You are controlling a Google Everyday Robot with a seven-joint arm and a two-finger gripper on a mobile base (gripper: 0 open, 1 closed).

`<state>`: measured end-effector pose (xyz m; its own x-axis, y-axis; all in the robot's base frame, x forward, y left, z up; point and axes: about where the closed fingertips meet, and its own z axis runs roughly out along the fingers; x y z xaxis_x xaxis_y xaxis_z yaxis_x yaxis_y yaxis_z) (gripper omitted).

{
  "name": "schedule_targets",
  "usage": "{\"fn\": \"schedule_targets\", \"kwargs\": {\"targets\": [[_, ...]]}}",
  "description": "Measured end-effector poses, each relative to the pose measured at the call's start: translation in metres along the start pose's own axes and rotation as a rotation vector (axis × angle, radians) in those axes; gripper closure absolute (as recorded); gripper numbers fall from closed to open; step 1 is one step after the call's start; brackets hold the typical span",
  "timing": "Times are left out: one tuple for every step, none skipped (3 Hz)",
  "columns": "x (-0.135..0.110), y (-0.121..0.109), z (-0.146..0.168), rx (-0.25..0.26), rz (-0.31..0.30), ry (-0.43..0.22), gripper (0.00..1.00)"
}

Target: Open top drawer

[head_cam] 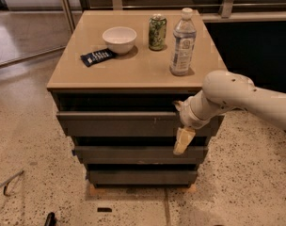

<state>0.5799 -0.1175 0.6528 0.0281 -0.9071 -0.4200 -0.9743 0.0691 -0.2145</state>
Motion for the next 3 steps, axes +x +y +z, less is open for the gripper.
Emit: {"fn": "schedule_targets", "kwargs": {"targets": [[0.0, 0.002, 0.0, -0.049, 0.02, -0.003, 0.0], [0.0, 0.01, -0.001, -0.095, 0.041, -0.011, 0.0], [-0.001, 0.022, -0.004, -0.141, 0.053, -0.019, 0.0]]}}
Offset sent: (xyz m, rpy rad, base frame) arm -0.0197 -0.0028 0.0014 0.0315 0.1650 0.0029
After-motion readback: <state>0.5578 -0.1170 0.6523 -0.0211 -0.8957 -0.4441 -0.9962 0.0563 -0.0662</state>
